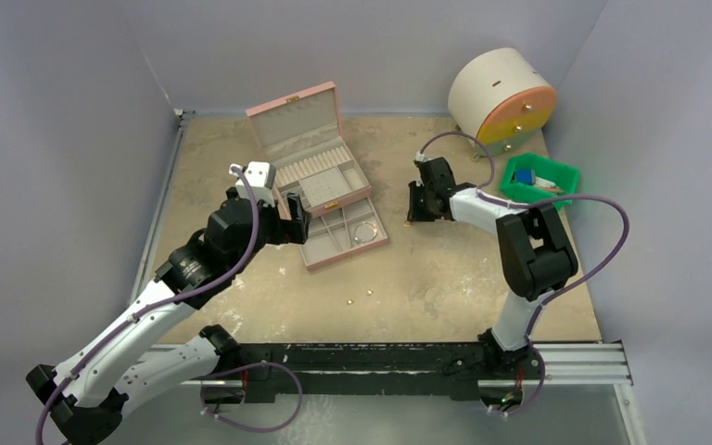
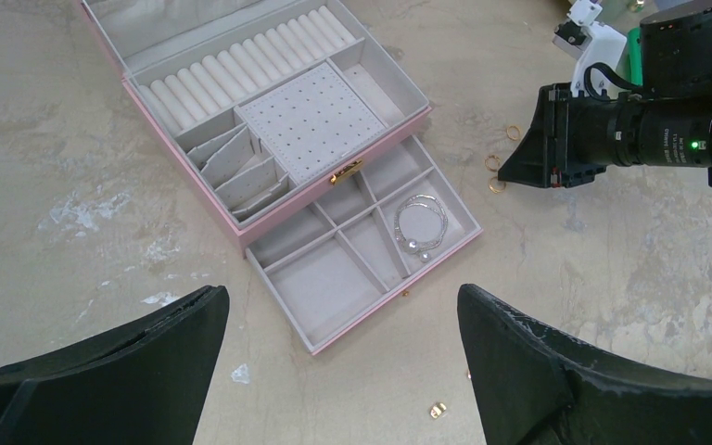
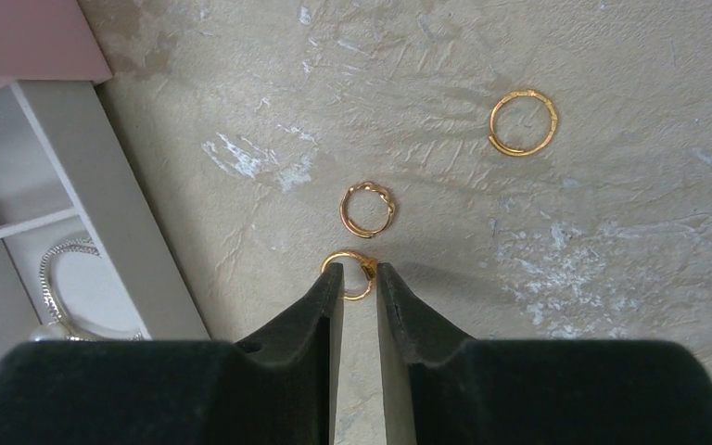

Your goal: Organize the mixed jewelry

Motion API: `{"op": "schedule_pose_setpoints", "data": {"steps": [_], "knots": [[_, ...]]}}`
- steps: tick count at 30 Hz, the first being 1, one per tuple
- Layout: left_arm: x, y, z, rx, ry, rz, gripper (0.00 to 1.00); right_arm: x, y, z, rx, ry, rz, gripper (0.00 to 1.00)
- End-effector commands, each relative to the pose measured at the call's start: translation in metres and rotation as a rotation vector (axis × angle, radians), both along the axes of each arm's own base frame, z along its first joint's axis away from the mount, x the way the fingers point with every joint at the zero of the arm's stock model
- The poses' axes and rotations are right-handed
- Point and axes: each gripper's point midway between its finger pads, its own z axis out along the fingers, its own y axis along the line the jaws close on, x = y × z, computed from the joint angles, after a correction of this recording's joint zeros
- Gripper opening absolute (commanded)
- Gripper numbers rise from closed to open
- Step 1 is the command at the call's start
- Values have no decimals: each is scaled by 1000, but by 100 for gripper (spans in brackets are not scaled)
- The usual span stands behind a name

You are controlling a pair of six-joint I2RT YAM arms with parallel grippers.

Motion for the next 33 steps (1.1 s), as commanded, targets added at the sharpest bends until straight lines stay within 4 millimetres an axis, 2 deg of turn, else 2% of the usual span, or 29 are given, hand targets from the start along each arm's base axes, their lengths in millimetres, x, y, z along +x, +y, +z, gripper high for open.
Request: {"op": "schedule_pose_setpoints", "data": {"steps": [1, 11, 20, 29, 33], "knots": [[2, 2, 11, -21, -40, 8, 93, 10, 2, 4, 4, -25, 8, 22], [2, 2, 11, -21, -40, 8, 93, 13, -7, -1, -44, -34, -13, 20], [1, 2, 12, -24, -43, 8, 93, 12, -10, -6, -67, -32, -5, 15], [1, 3, 14, -30, -47, 9, 93, 7, -8, -7, -72, -25, 10, 0], [0, 4, 16, -40, -49, 14, 93, 5, -7, 0, -75, -37, 8, 0]]}}
